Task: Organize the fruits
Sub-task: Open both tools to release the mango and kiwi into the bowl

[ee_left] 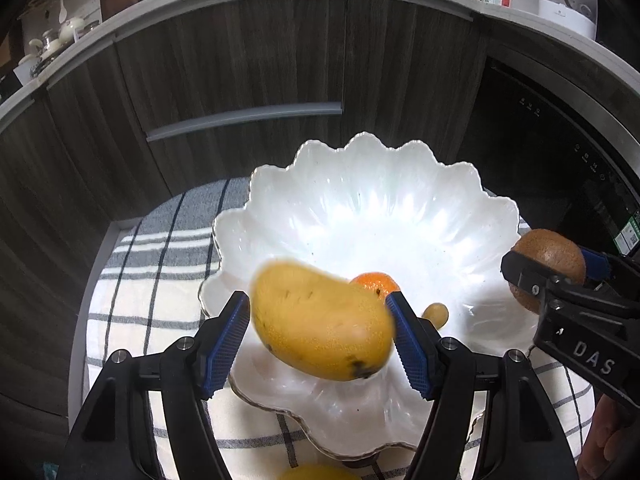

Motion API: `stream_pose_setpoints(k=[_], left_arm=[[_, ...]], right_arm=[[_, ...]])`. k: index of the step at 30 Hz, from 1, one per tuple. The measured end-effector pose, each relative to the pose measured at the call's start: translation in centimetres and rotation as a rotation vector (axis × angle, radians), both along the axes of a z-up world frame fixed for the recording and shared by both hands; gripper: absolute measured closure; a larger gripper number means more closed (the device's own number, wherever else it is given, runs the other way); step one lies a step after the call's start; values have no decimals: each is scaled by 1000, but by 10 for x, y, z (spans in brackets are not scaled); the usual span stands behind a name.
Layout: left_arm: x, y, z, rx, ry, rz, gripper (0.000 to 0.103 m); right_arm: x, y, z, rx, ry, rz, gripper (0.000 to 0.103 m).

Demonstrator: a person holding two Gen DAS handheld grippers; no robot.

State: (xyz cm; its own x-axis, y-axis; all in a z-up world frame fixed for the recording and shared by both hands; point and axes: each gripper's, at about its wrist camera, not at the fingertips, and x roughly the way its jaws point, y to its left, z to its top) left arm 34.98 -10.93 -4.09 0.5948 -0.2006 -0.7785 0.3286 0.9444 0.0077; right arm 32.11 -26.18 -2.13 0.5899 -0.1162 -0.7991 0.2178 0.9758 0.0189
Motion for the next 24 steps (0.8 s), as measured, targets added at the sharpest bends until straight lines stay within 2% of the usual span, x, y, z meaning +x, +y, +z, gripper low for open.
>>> stream_pose_setpoints(k=[2,3,5,7,9,12,24], left_arm=[[-2,1,6,7,-31,9,16],[-3,3,9,8,-46,21,13],[-3,5,14,6,-56,30,12],[-3,7,18,19,-69,44,10],[-5,8,23,23,-87,52,7],[-10,10,33,20,-113,60,4],[-53,15,71,14,-200,69,0]], right_arm=[[1,1,-1,-2,8,4,38],[1,1,-2,-3,11,7,37],[1,1,3,-18,-4,3,36],[0,1,9,-36,-27,-12,24],[-3,1,17,-68,-53,-37,19],[-7,1,30,-106,-92,-58,19],[-43,3,62,-92,-157,-58,18]])
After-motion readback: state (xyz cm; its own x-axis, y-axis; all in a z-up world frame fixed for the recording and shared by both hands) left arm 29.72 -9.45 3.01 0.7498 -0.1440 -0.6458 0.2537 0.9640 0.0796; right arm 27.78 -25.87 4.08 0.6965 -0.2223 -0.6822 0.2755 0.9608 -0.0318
